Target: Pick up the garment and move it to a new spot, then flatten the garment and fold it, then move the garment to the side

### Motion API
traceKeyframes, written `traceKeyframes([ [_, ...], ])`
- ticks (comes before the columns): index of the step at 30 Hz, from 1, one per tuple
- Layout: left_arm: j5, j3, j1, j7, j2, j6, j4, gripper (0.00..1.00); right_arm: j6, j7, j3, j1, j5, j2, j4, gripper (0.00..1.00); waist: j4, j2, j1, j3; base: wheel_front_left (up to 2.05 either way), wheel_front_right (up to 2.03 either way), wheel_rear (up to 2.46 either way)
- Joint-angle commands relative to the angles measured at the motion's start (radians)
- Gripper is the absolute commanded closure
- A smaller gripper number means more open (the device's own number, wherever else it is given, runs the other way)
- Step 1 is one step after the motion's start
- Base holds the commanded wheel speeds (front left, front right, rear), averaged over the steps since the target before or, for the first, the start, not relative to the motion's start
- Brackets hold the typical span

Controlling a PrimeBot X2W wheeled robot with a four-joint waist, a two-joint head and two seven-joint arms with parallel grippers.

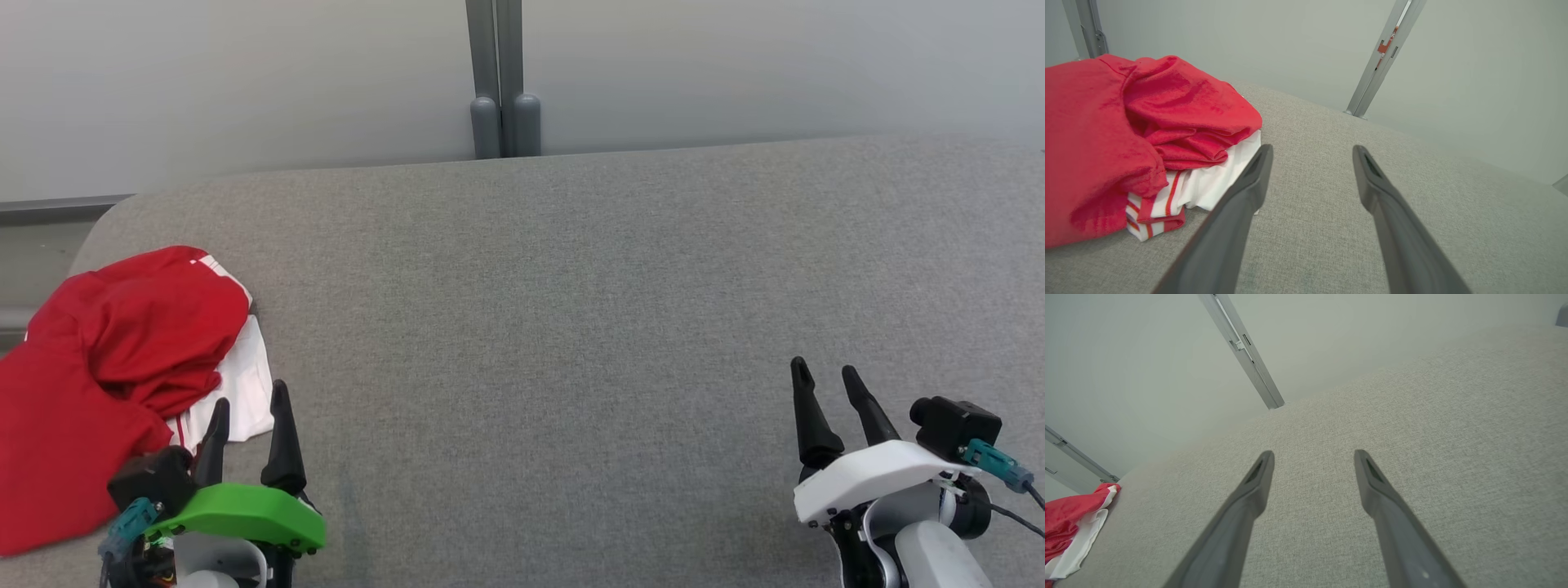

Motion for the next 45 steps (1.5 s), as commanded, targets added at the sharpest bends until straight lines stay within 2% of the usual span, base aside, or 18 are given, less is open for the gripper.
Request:
traceKeyframes([
  [1,0.027,-0.003,-0.018,-0.008,0.010,0.005,-0.003,0.00,0.001,-0.011,0.003,-0.020,-0.032,-0.002,-0.002,0.00,0.000,0.0000,0.0000,0.001,0.00,0.00,0.00],
  [34,0.312,-0.007,-0.022,-0.080,0.009,0.039,0.033,0.00,0.001,-0.081,-0.010,-0.025,-0.325,0.007,0.035,0.00,0.007,0.0000,0.0000,0.019,0.00,0.00,0.00],
  [40,0.348,0.011,-0.026,-0.090,0.007,0.057,0.041,0.00,0.001,-0.092,0.023,-0.032,-0.359,-0.002,0.037,0.00,0.064,0.0000,0.0000,0.030,0.00,0.00,0.00],
  [42,0.364,0.018,-0.025,-0.093,0.007,0.061,0.044,0.00,0.001,-0.096,0.038,-0.033,-0.373,-0.002,0.035,0.00,0.098,0.0000,0.0000,0.033,0.00,0.00,0.00],
  [45,0.387,0.028,-0.024,-0.099,0.005,0.070,0.048,0.00,0.001,-0.102,0.071,-0.038,-0.400,-0.004,0.034,0.00,0.185,0.0000,0.0000,0.041,0.00,0.00,0.00],
])
